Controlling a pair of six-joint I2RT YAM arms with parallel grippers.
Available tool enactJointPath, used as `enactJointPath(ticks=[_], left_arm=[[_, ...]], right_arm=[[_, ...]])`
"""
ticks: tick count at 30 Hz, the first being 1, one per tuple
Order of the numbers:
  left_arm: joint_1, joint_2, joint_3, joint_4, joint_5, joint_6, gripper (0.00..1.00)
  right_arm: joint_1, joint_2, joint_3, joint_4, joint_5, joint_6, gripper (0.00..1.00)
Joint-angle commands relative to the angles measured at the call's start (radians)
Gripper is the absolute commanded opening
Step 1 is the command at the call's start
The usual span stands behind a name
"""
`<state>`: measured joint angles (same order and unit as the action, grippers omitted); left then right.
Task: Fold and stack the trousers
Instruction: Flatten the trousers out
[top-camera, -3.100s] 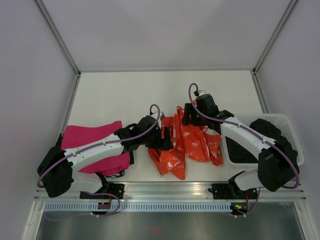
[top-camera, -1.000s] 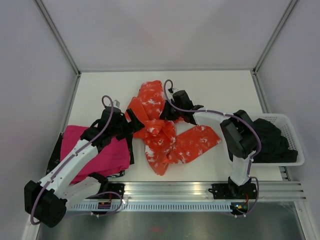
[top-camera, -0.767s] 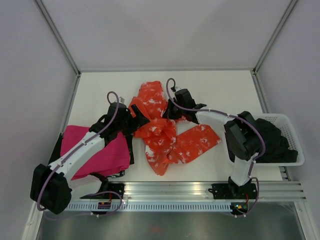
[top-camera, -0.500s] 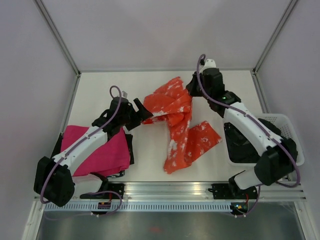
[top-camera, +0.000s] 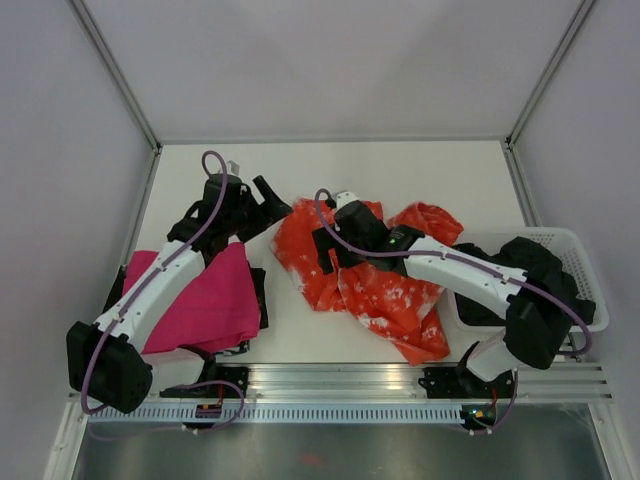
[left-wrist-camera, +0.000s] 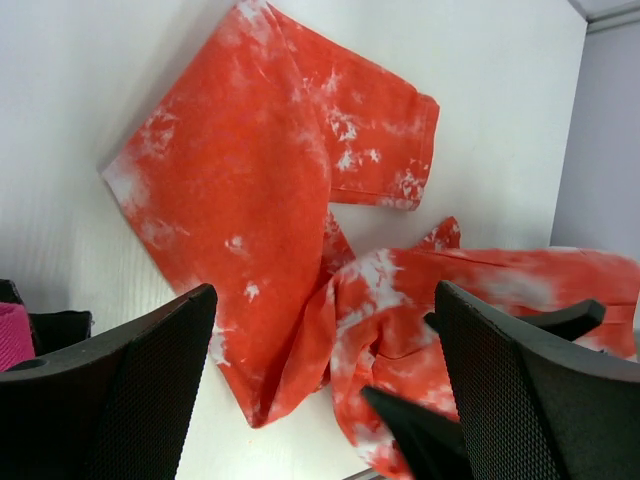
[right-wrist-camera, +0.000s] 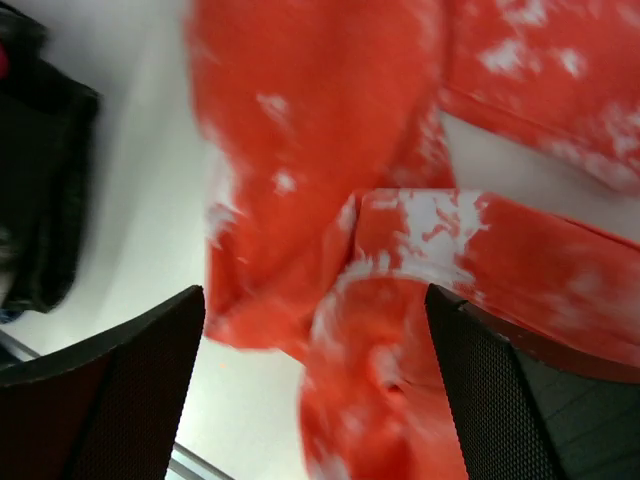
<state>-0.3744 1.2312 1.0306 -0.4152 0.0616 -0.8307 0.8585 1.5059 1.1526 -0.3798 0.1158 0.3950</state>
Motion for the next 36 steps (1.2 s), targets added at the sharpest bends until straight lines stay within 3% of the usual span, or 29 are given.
enactJointPath(ticks=[1, 3, 6, 12, 19, 29, 36], left_arm=[[0.002, -0.029, 0.043, -0.068, 0.009, 0.099, 0.95], [0.002, -0.042, 0.04, -0.079, 0.007, 0.116, 0.95], [0.002, -0.055, 0.034, -0.097, 0.024, 0.134, 0.95], [0.002, -0.024, -0.009, -0.05, 0.058, 0.18, 0.95], [0.002, 0.132, 0.016, -0.017, 0.089, 0.191, 0.95], [0.002, 0.218, -0.012, 0.016, 0.095, 0.206, 0.95], [0.0, 0.329, 0.037, 0.035, 0.067, 0.217, 0.98]], right_arm=[[-0.103, -0.096, 0.088, -0.142, 0.085, -0.011, 0.98], [-0.156, -0.154, 0.134, -0.116, 0.004, -0.034, 0.98], [-0.257, -0.174, 0.212, -0.105, 0.054, -0.089, 0.98], [-0.465, -0.02, 0.334, -0.215, 0.15, -0.157, 0.98], [-0.671, 0.051, 0.157, -0.114, 0.018, -0.196, 0.98], [-0.707, 0.282, 0.256, -0.111, -0.073, -0.262, 0.97], [-0.705, 0.283, 0.197, -0.162, -0.07, -0.206, 0.88]])
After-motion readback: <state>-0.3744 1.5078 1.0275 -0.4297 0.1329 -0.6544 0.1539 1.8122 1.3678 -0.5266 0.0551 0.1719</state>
